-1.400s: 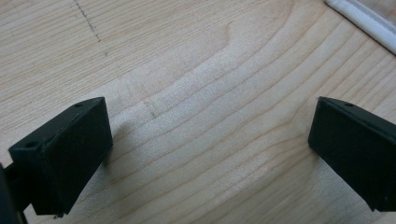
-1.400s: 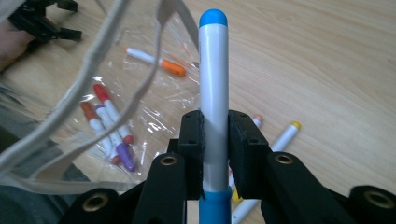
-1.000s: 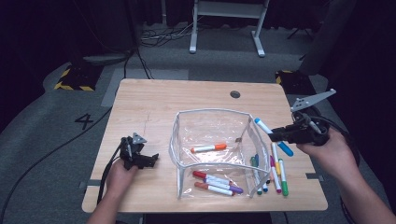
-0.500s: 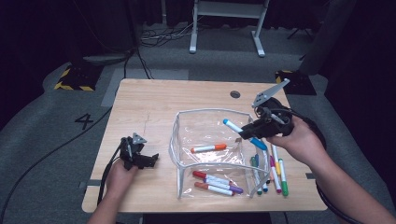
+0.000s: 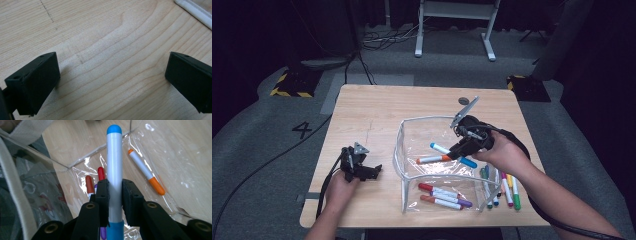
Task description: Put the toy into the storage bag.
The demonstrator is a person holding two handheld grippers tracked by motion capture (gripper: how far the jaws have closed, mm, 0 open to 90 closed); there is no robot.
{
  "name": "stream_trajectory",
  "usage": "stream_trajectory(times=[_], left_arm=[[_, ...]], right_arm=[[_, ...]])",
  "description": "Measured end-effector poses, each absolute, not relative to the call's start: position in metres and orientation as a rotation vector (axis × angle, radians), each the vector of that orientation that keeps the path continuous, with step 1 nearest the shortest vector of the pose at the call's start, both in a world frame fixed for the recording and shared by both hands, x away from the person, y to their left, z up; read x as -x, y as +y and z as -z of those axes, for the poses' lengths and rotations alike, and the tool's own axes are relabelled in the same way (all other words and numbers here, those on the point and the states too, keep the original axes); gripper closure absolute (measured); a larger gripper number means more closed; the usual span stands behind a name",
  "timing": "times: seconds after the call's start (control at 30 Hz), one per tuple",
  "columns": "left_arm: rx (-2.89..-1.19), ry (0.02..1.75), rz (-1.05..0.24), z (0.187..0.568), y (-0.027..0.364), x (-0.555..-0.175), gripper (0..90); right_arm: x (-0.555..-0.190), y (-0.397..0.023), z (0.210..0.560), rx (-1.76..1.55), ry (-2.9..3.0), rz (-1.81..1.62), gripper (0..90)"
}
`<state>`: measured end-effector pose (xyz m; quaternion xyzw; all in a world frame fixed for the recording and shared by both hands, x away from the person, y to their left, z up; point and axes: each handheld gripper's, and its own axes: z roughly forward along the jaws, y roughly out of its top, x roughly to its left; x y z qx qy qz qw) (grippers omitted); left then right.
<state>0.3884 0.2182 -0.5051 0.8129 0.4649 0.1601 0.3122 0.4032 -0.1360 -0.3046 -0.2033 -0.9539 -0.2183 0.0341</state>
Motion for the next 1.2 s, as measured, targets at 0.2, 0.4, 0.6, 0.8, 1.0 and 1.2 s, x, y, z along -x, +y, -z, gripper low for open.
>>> stream_trajectory(times=[0.2,0.4,0.6,0.8,1.0,1.2], left_arm=[[-2.147,1.223,-0.423,0.505,0.218,-0.388,0.0],[-2.148,1.222,-0.422,0.505,0.218,-0.388,0.0],[-2.148,1.222,-0.423,0.505,0.218,-0.388,0.0],[-2.147,1.222,-0.422,0.505,0.218,-0.388,0.0],[-2.147,1.222,-0.423,0.505,0.218,-0.388,0.0],[-2.148,1.222,-0.422,0.505,0.218,-0.388,0.0]], right_arm=[[-0.4,-0.124,0.324,0.579,-2.939,0.569,76.0],[-0.394,-0.115,0.338,0.519,-2.943,0.49,76.0],[-0.388,-0.106,0.349,0.47,-2.955,0.428,76.0],[-0.385,-0.099,0.357,0.441,-2.959,0.373,76.0],[-0.383,-0.092,0.368,0.379,-2.964,0.299,75.9],[-0.383,-0.087,0.378,0.317,-2.971,0.203,75.9]])
